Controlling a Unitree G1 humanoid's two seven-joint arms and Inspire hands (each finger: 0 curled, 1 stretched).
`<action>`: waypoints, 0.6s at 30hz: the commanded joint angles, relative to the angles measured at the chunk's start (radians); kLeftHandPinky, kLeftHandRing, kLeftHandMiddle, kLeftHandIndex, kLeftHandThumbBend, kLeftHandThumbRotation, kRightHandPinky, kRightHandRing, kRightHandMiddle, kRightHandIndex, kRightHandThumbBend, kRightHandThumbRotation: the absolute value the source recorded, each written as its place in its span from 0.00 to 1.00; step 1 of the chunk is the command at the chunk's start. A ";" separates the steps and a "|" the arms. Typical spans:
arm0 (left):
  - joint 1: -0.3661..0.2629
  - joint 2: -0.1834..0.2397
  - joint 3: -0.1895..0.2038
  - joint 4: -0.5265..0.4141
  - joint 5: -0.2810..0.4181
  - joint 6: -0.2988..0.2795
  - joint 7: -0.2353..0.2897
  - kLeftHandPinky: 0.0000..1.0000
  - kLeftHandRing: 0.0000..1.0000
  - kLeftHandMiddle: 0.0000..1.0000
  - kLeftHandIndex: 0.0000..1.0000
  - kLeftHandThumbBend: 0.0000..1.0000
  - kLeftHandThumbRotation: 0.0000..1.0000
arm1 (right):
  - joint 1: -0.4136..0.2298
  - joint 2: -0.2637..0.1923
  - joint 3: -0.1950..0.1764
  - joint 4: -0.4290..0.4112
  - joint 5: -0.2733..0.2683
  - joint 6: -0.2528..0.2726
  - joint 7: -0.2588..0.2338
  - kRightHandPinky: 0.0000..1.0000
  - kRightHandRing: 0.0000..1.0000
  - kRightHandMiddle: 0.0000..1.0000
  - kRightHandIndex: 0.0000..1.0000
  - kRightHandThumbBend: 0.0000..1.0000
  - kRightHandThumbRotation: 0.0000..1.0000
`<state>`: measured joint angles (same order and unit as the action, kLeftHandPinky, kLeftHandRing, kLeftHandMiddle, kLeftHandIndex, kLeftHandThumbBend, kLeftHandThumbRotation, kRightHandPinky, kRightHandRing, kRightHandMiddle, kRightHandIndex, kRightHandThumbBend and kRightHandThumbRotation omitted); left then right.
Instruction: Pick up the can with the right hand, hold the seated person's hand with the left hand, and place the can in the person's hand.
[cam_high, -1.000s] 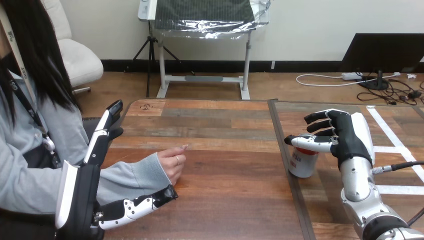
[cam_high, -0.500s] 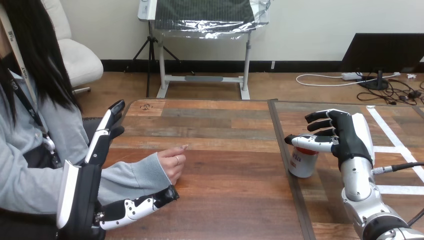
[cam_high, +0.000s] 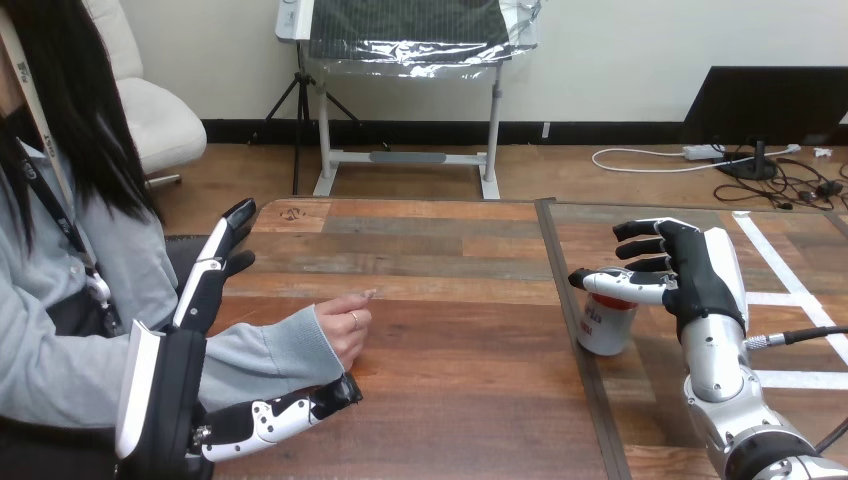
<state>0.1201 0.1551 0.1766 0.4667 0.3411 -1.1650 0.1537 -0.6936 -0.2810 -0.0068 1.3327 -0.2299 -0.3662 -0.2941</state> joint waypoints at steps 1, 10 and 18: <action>-0.040 0.021 -0.005 -0.003 -0.018 -0.023 0.013 0.85 0.93 0.94 0.92 1.00 0.44 | -0.029 0.002 -0.012 -0.051 0.018 -0.028 0.006 0.57 0.64 0.66 0.69 0.93 0.00; -0.041 0.027 -0.012 0.002 -0.037 -0.026 0.006 0.85 0.93 0.94 0.93 1.00 0.43 | -0.017 0.010 -0.022 -0.054 0.034 -0.030 0.022 0.59 0.67 0.71 0.73 0.96 0.02; -0.041 0.034 -0.011 0.003 -0.044 -0.030 0.006 0.85 0.93 0.94 0.93 1.00 0.44 | -0.002 0.018 -0.040 -0.055 0.065 -0.040 0.054 0.64 0.72 0.75 0.78 0.97 0.03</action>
<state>0.1200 0.1675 0.1738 0.4688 0.3193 -1.1723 0.1572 -0.6775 -0.2734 -0.0310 1.3281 -0.1881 -0.3740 -0.2517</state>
